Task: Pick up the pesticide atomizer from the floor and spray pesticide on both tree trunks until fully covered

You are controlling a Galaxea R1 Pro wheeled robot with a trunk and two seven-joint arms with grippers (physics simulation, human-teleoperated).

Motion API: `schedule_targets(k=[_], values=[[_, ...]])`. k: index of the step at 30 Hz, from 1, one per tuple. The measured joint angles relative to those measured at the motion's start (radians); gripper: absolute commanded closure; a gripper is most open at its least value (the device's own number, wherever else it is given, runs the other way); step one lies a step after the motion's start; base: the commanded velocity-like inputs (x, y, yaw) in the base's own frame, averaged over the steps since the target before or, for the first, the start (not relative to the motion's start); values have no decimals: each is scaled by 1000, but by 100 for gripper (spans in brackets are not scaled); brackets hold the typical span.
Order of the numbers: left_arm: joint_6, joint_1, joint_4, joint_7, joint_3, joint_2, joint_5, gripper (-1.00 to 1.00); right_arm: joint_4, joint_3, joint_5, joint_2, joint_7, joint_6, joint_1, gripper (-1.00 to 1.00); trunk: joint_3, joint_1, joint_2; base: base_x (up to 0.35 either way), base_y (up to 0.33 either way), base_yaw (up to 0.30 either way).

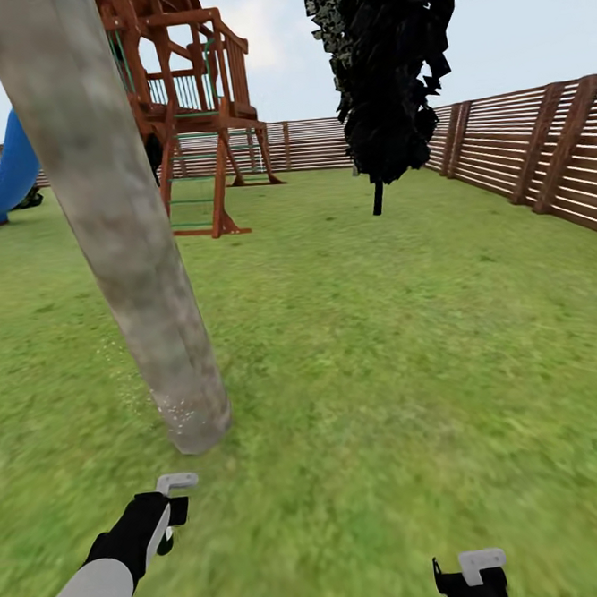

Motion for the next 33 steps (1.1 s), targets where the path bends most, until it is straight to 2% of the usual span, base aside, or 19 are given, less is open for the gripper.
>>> schedule_targets(k=[2,6,7,8,9,10,13,17,19,22,24,25,27,28,29,31,32,33], values=[[10,-9,0,-3,-3,3,-2,100,0,0,0,0,0,0,0,-100,0,0,0,0,-1,277],[136,-118,-1,-56,-19,9,-8,100,-1,0,0,-1,1,0,0,-100,0,0,0,0,0,86],[151,-140,-1,-67,-41,9,-8,100,-1,0,1,-1,1,0,0,-100,0,0,0,0,0,8],[181,-166,-1,-86,-89,10,-6,100,-1,0,1,-1,2,0,0,-100,0,0,0,0,0,4],[209,-186,-2,-103,-111,11,-9,100,-1,0,1,-1,3,0,0,-100,0,0,0,0,0,1],[236,-213,-3,-137,-130,24,-15,100,-1,0,2,-1,3,0,0,-100,0,0,0,0,0,0],[246,-225,-3,-167,-136,69,-16,100,-2,1,2,-1,2,0,0,-100,0,0,0,-57,0,0],[257,-227,-65,-174,-137,57,-9,100,-1,0,2,-1,2,0,0,-100,0,0,0,-149,0,0],[319,-241,-103,-174,-139,56,-12,100,-1,0,2,-2,2,0,0,-100,0,0,0,-13,0,0],[382,-275,-122,-181,-158,66,-12,100,-1,0,2,-2,2,0,0,-100,0,0,0,-3,0,0],[396,-286,-125,-187,-171,94,-19,100,-2,0,2,-2,2,0,0,-100,0,0,0,0,0,0],[399,-288,-126,-197,-184,93,-5,100,-2,0,2,-1,2,0,0,-100,0,0,0,0,0,0],[405,-288,-152,-243,-218,61,6,100,-2,0,0,-1,2,0,0,-100,0,0,0,0,0,14],[435,-290,-174,-263,-228,52,0,100,-2,0,0,-1,2,0,0,-100,0,0,0,0,0,98],[445,-292,-182,-268,-230,55,-13,100,-2,0,0,-1,2,0,0,-100,0,0,0,0,0,176],[453,-295,-188,-271,-231,74,-22,100,-2,0,0,-1,2,0,0,-100,0,0,0,0,0,237],[454,-298,-189,-272,-230,94,-23,100,-2,0,0,-1,2,0,0,-100,0,0,0,0,0,267],[456,-301,-190,-273,-229,129,-17,100,-2,0,0,-1,2,0,0,-100,0,0,0,0,0,272]])
